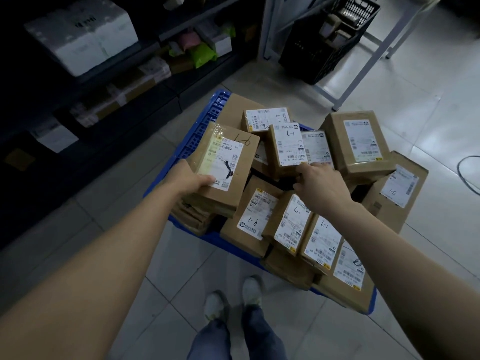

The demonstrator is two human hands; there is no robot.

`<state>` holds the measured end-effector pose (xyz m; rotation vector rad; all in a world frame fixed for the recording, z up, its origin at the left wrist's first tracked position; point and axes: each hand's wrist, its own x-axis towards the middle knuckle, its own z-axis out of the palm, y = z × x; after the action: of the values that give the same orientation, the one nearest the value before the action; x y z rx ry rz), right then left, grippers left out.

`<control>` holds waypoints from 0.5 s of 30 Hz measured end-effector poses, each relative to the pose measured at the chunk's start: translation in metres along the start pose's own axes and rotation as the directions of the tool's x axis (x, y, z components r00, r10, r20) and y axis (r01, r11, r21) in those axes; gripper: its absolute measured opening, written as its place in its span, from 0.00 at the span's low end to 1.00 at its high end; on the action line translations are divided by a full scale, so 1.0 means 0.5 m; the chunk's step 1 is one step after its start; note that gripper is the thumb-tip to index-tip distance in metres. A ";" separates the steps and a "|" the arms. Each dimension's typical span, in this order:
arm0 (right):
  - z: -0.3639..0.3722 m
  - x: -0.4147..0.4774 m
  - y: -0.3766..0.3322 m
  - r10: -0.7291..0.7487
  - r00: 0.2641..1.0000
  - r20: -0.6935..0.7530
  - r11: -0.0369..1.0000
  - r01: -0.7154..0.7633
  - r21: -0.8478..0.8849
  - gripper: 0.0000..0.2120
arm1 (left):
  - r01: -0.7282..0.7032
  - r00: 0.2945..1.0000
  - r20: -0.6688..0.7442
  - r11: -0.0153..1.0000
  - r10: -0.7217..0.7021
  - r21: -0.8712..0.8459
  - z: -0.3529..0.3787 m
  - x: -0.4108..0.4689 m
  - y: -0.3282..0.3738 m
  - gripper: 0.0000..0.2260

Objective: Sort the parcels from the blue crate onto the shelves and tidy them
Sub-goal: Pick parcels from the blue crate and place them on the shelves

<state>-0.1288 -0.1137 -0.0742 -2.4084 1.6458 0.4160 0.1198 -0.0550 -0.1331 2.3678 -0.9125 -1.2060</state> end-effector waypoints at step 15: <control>0.053 0.007 0.031 0.032 0.999 -0.011 0.998 -0.031 0.061 0.13 | 0.294 0.894 0.437 0.867 -0.100 -0.403 0.004 0.017 -0.033 0.34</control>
<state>-0.1454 -0.1142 -0.1005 -2.3484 1.6784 0.3518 0.1284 -0.0484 -0.1484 1.8920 -0.4089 -1.8134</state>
